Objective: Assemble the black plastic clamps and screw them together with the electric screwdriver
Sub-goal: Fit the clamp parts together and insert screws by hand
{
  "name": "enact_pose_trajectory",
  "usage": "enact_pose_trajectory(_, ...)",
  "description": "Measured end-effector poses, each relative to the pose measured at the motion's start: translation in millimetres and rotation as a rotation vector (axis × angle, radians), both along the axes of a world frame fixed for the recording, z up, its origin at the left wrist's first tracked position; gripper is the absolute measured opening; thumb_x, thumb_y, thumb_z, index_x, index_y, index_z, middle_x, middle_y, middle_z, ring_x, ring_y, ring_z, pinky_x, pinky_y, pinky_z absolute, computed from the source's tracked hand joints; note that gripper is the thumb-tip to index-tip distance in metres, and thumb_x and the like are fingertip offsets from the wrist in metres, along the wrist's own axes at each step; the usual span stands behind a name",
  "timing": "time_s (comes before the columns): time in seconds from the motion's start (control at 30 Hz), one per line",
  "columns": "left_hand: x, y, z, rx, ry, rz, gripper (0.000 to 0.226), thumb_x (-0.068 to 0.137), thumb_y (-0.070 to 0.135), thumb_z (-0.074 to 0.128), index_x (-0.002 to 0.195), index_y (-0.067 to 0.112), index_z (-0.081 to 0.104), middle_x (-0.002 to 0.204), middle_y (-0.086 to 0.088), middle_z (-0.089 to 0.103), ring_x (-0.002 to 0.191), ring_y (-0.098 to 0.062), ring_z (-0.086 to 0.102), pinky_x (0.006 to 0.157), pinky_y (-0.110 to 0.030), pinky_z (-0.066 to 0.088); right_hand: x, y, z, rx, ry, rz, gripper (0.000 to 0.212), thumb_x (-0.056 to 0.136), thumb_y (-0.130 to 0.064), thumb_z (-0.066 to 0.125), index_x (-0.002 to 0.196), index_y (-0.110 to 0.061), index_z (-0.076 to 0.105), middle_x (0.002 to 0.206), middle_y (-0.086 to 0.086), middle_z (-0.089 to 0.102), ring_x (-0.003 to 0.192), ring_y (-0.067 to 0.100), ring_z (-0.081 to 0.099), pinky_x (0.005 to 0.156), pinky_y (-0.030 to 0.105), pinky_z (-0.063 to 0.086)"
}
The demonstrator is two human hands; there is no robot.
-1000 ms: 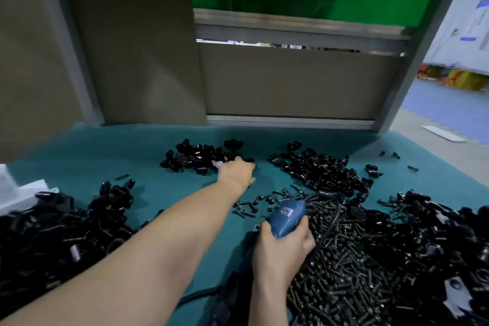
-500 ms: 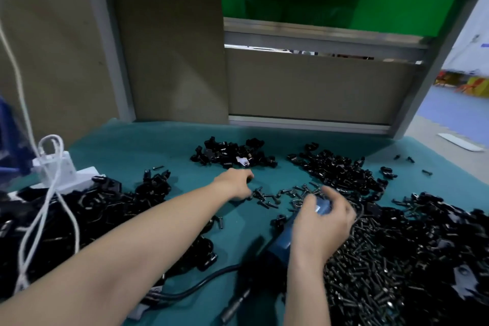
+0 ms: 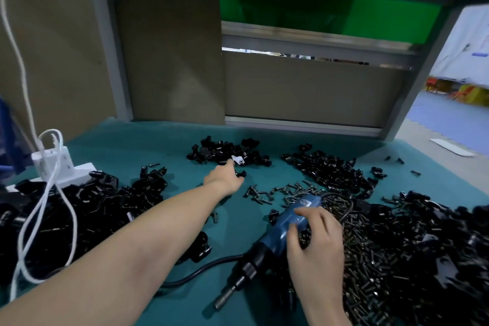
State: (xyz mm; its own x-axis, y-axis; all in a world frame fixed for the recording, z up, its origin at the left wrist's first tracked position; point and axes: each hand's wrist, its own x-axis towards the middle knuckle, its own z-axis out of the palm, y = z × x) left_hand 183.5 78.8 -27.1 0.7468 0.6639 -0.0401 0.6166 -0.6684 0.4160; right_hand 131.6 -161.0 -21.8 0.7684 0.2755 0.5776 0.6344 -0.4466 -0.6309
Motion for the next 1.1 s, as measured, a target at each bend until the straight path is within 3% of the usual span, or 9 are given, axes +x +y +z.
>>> enact_pose_trajectory(0.17,30.2,-4.6,7.6,-0.060,-0.008,-0.252,0.033,0.096,0.041,0.051,0.111,0.014,0.061,0.102,-0.006,0.062,0.095,-0.025,0.059,0.077,-0.031,0.046,3.2,-0.8,-6.9,-0.064,-0.248,-0.014,0.036,0.065,0.003,0.082,0.096,-0.007,0.068,0.101,0.008,0.067,0.111,0.034,0.059,0.091,0.052,0.050)
enact_pose_trajectory(0.27,48.1,-0.4,16.2,0.127,-0.176,-0.108,0.035,0.093,0.046,0.049,0.117,0.022,0.047,0.096,-0.004,0.065,0.085,-0.025,0.059,0.069,-0.033,0.046,1.5,2.0,-9.8,-0.054,-0.276,-0.028,0.034,0.063,0.002,0.083,0.094,-0.007,0.070,0.098,0.008,0.068,0.109,0.036,0.061,0.089,0.054,0.051)
enact_pose_trajectory(0.4,64.4,17.0,17.3,0.275,0.122,-0.035,0.050,0.094,0.030,0.050,0.139,0.020,0.031,0.114,-0.012,0.060,0.100,-0.031,0.059,0.071,-0.034,0.041,2.0,4.5,-13.0,-0.041,-0.300,-0.030,0.021,0.071,-0.008,0.070,0.092,-0.011,0.071,0.097,0.004,0.068,0.108,0.032,0.062,0.093,0.043,0.044)
enact_pose_trajectory(0.57,69.9,24.0,-1.0,0.439,0.117,-0.089,0.048,0.099,0.036,0.046,0.136,0.009,0.030,0.102,-0.014,0.063,0.082,-0.031,0.056,0.062,-0.035,0.039,7.3,2.1,-17.7,-0.075,-0.246,-0.036,0.032,0.064,-0.005,0.083,0.092,-0.013,0.071,0.097,0.001,0.067,0.108,0.030,0.062,0.090,0.046,0.052)
enact_pose_trajectory(0.7,54.4,15.2,9.8,0.455,-0.042,-0.100,0.049,0.095,0.050,0.048,0.117,0.008,0.040,0.079,-0.007,0.061,0.072,-0.028,0.059,0.059,-0.036,0.046,8.0,1.6,-18.9,0.009,-0.212,0.026,0.027,0.073,-0.005,0.075,0.099,-0.009,0.069,0.101,0.004,0.066,0.109,0.028,0.060,0.086,0.047,0.054)
enact_pose_trajectory(0.8,26.1,-13.4,37.2,0.172,-0.334,-0.171,0.040,0.089,0.055,0.056,0.086,0.016,0.045,0.058,0.004,0.060,0.055,-0.015,0.057,0.054,-0.028,0.042,4.3,-0.1,-11.5,0.134,-0.069,0.121,0.035,0.084,-0.023,0.064,0.118,-0.018,0.060,0.115,0.001,0.059,0.110,0.018,0.057,0.089,0.032,0.051)
enact_pose_trajectory(0.93,-46.9,-87.7,58.6,-0.389,-0.601,-0.353,0.042,0.077,0.053,0.068,0.069,0.019,0.045,0.044,0.004,0.058,0.035,-0.005,0.044,0.039,-0.015,0.032,-2.2,-3.1,1.7,0.234,0.186,0.347,0.065,0.077,-0.052,0.066,0.133,-0.054,0.033,0.132,-0.031,0.046,0.120,-0.007,0.048,0.094,0.005,0.035)
enact_pose_trajectory(1.03,-106.9,-124.7,57.3,-0.819,-0.682,-0.323,0.035,0.072,0.055,0.064,0.064,0.024,0.052,0.061,-0.007,0.068,0.044,-0.010,0.053,0.041,-0.016,0.038,-13.7,-4.6,3.8,0.235,0.201,0.449,0.065,0.075,-0.047,0.068,0.128,-0.062,0.034,0.112,-0.029,0.063,0.100,-0.007,0.062,0.081,0.006,0.044)
enact_pose_trajectory(1.1,-134.3,-128.5,50.5,-0.904,-0.710,-0.244,0.031,0.072,0.055,0.062,0.064,0.026,0.055,0.060,-0.003,0.064,0.043,-0.009,0.045,0.041,-0.017,0.034,-23.3,-3.2,2.4,0.185,0.141,0.484,0.049,0.080,-0.051,0.062,0.124,-0.057,0.042,0.102,-0.024,0.066,0.095,-0.003,0.064,0.079,0.012,0.048)
